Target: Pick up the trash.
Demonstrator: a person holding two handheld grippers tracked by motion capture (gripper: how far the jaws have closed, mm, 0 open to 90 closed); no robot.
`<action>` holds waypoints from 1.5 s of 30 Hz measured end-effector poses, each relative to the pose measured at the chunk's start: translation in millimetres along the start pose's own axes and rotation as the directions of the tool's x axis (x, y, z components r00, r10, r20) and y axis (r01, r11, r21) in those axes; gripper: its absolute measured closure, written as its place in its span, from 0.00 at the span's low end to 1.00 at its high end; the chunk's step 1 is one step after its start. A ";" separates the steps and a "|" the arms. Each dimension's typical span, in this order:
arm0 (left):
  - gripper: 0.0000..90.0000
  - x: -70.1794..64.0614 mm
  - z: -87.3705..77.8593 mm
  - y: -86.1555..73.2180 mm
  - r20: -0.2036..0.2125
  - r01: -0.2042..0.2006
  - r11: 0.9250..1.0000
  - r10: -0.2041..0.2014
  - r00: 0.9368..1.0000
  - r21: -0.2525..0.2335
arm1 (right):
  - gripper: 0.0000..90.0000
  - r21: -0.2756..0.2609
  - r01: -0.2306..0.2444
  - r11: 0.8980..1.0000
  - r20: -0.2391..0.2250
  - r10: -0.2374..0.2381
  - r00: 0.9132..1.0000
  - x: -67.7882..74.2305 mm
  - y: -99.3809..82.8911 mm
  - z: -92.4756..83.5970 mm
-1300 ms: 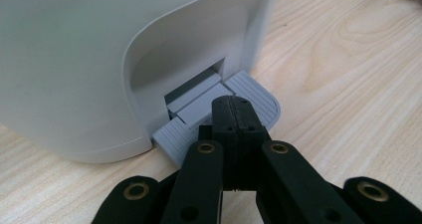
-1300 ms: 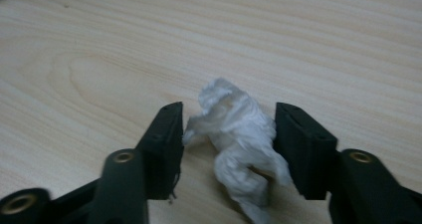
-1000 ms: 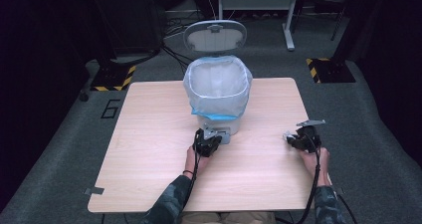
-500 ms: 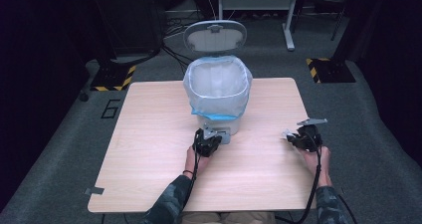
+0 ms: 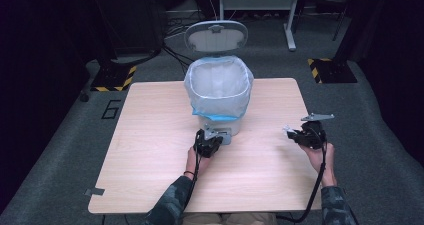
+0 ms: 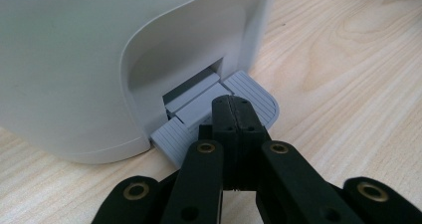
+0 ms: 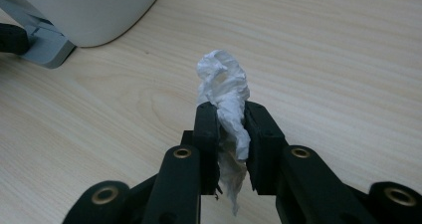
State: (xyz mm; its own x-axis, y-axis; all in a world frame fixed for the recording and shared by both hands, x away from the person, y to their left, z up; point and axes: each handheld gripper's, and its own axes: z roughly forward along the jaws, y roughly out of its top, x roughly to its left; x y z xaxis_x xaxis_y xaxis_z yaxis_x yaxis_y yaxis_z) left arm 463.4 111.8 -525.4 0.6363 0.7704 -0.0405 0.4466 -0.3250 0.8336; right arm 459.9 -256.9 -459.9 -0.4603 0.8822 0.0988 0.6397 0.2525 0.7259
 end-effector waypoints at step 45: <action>1.00 5.2 -0.8 0.4 0.014 0.005 1.000 -0.005 1.000 0.004 | 0.88 -0.075 0.086 0.993 -0.167 -0.098 0.981 52.9 69.4 -24.2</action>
State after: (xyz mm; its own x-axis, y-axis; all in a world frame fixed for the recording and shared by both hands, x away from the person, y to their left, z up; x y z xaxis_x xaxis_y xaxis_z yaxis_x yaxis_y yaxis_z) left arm 466.4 116.1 -524.8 0.6430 0.7641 -0.0523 0.4523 -0.3237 0.8310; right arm 465.0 -202.3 -387.8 -0.6169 0.7745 0.1397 0.5496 0.2969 0.7809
